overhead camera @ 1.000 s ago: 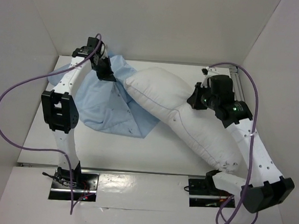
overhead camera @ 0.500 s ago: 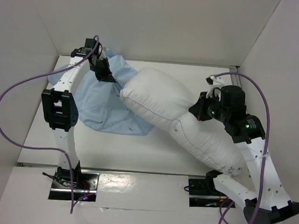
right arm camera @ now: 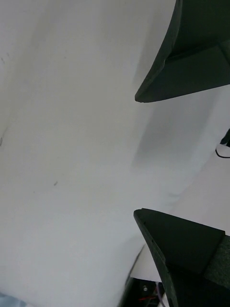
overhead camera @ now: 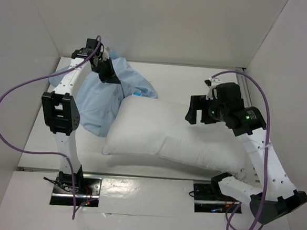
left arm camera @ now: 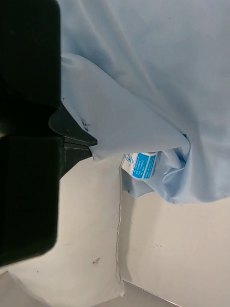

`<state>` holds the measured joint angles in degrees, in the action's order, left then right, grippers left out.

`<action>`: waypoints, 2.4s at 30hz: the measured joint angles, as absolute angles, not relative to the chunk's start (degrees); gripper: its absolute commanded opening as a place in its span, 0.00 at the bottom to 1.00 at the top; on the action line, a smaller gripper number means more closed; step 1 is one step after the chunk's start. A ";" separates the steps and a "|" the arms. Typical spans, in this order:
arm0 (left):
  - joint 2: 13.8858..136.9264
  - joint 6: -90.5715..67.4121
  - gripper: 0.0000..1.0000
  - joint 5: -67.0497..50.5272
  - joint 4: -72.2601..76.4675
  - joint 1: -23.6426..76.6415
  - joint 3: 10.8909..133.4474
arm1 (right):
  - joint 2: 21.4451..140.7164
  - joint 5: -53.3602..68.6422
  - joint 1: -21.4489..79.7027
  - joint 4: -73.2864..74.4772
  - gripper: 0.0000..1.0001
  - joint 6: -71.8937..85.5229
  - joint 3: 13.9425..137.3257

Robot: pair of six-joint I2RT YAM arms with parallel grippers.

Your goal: Put the pillow into the pillowcase

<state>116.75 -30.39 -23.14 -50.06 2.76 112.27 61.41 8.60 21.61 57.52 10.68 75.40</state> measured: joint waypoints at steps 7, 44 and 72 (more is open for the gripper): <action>114.30 -30.39 0.00 -23.40 -50.13 2.31 112.36 | 69.08 0.16 21.61 61.39 1.00 17.32 72.99; 109.95 -29.98 0.00 -24.91 -49.74 1.76 113.16 | 70.08 -15.42 23.44 45.15 1.00 30.46 75.48; 105.10 -26.94 0.00 -18.52 -50.87 6.33 110.24 | 70.63 3.49 30.00 29.23 0.00 20.80 65.67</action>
<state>105.10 -26.94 -18.52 -50.87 6.33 110.24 70.63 3.49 30.00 29.23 20.80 65.67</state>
